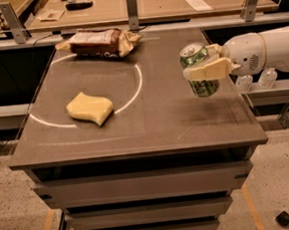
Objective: Place green can upright
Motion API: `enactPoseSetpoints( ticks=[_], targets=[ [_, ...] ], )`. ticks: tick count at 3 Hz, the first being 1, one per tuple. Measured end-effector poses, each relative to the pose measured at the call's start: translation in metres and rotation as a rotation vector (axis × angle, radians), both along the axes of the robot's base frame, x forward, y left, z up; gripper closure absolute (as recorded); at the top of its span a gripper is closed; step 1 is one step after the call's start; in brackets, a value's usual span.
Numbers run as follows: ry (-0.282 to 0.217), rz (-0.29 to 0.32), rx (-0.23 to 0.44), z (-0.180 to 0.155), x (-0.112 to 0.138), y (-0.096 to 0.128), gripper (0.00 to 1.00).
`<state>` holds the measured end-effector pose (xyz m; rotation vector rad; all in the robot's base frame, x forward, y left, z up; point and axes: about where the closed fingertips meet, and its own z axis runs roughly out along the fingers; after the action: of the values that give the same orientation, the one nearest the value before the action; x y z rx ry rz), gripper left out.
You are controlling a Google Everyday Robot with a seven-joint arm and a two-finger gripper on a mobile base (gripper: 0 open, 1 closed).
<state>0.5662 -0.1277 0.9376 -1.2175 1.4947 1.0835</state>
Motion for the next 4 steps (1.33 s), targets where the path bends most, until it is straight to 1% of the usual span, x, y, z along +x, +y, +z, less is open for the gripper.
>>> enactPoseSetpoints(
  ticks=[2,3,4],
  targets=[
    [-0.026,-0.030,0.067,-0.005,0.024,0.026,1.00],
    [-0.037,-0.024,0.120,-0.016,0.032,0.036,1.00],
    [-0.057,0.000,0.189,-0.022,0.039,0.041,1.00]
  ],
)
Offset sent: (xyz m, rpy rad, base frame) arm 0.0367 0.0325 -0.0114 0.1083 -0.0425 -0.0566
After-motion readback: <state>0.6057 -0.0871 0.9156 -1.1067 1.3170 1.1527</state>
